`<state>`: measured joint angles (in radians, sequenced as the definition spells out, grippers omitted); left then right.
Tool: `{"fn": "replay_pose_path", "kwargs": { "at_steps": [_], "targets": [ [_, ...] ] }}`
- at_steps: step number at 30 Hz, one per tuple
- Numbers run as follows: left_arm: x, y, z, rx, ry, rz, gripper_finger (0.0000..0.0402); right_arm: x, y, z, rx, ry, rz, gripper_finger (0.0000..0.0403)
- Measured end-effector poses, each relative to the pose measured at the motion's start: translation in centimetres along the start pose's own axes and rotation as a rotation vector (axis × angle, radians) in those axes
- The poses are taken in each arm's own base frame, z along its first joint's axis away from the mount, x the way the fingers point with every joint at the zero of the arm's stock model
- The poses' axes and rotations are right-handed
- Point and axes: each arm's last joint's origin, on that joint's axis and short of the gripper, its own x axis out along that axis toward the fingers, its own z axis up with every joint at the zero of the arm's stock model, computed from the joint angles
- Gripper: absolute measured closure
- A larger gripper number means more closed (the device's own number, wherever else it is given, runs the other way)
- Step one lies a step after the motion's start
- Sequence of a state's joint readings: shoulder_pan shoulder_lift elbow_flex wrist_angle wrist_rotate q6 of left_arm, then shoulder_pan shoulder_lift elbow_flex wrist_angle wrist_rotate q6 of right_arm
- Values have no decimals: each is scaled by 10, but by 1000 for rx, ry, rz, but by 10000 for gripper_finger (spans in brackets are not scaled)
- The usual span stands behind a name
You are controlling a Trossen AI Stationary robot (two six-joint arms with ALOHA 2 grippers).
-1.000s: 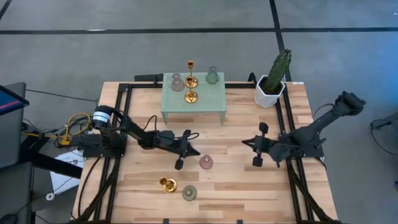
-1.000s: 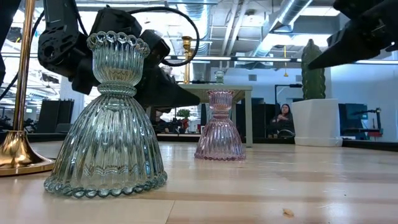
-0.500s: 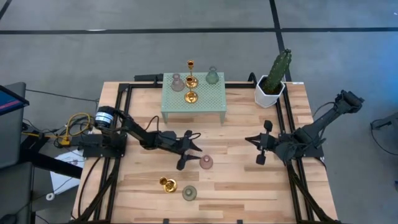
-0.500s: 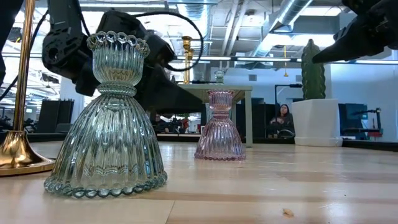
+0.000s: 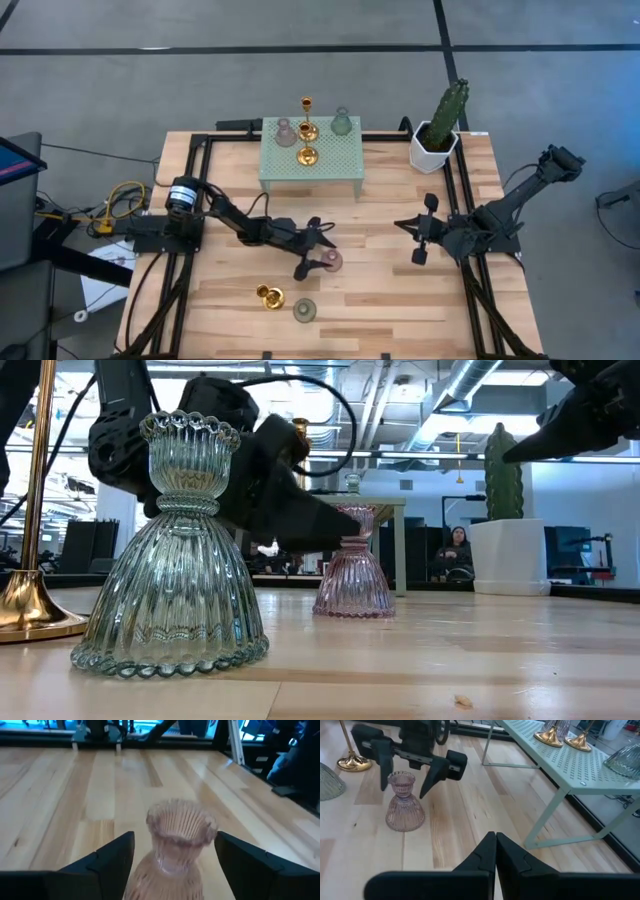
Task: Pick & Place candle stick holders
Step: Put the pink glass candle holder on the shelf
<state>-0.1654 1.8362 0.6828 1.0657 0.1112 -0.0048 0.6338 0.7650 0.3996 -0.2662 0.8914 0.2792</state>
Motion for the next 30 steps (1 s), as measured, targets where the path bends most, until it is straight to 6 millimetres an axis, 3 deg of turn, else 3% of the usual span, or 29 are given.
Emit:
{"fn": "replay_pose_path", "kwargs": {
  "at_steps": [16, 30],
  "targets": [
    [13, 2, 5, 0, -22, 2, 114, 0, 0, -1, -6, 7, -2, 403],
    [13, 2, 5, -20, -22, 3, 238, 0, -1, -1, -11, 9, -6, 403]
  ]
}}
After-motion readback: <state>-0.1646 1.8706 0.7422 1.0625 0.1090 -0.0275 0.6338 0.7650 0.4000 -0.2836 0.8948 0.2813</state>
